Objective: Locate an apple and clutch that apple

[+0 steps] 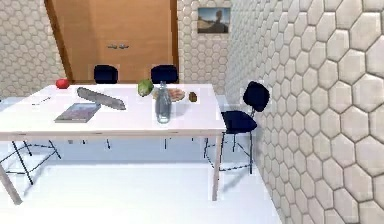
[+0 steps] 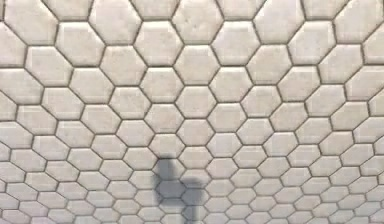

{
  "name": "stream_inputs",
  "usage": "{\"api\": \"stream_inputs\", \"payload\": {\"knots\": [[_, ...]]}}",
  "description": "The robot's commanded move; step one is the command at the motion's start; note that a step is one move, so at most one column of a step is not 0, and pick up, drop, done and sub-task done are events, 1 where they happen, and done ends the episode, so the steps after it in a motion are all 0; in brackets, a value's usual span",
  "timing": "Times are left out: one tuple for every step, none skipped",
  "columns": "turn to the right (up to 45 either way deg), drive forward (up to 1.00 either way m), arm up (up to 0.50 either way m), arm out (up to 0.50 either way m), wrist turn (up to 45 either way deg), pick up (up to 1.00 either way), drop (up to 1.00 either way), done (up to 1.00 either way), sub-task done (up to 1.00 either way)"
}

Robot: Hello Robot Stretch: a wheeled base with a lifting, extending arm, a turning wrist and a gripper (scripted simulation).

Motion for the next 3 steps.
{"api": "stream_inputs", "payload": {"knots": [[-3.0, 0.00, 0.00, 0.00, 0.0, 0.00, 0.00, 0.00, 0.00], [0.0, 0.35, 0.00, 0.00, 0.0, 0.00, 0.00, 0.00, 0.00], [-45.0, 0.00, 0.00, 0.00, 0.0, 0.00, 0.00, 0.00, 0.00]]}}
